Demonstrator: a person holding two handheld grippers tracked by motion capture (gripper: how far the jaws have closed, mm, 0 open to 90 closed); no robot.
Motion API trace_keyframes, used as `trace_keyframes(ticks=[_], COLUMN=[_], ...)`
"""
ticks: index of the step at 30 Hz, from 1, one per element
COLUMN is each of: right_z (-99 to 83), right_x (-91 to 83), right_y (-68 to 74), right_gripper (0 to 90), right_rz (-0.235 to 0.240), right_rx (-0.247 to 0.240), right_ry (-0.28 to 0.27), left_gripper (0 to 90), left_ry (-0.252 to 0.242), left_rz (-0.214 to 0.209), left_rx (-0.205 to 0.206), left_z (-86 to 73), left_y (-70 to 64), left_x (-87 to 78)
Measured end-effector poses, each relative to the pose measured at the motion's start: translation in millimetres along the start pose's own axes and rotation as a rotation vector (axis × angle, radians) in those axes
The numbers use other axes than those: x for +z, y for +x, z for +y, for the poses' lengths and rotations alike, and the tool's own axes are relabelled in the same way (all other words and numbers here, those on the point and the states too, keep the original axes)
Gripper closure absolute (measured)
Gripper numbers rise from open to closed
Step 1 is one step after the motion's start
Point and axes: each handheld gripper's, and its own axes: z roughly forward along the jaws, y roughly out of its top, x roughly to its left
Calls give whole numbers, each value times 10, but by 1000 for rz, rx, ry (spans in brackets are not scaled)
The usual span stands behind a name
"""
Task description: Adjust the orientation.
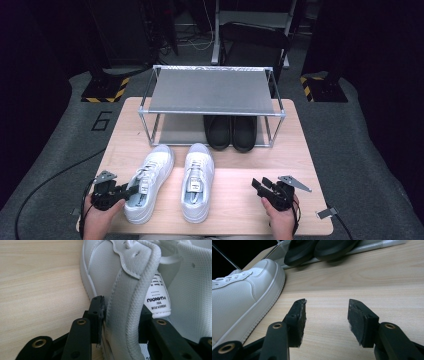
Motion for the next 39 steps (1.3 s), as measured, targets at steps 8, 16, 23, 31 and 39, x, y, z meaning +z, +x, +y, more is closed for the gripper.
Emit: trace_keyframes(ticks=[8, 16, 23, 31, 39], right_z=[-9, -10, -13, -16, -22], right_x=[12, 11, 16, 26, 32], right_y=[15, 2, 8, -7, -16], right_gripper=[488, 488, 487, 486, 486], right_rz=[0, -2, 0, 2, 4], right_rx=[7, 18, 18, 11, 16], right_ry=[12, 13, 14, 7, 10], left_gripper=[632, 637, 720, 787, 809], left_ry=[-6, 21, 5, 0, -26], left_rz=[10, 14, 72, 118, 118], left_rx=[-53, -74, -59, -25, -51], left_z=[17, 45, 40, 42, 25], left_y=[-6, -15, -91, -124, -118], left_x=[19, 9, -1, -1, -16])
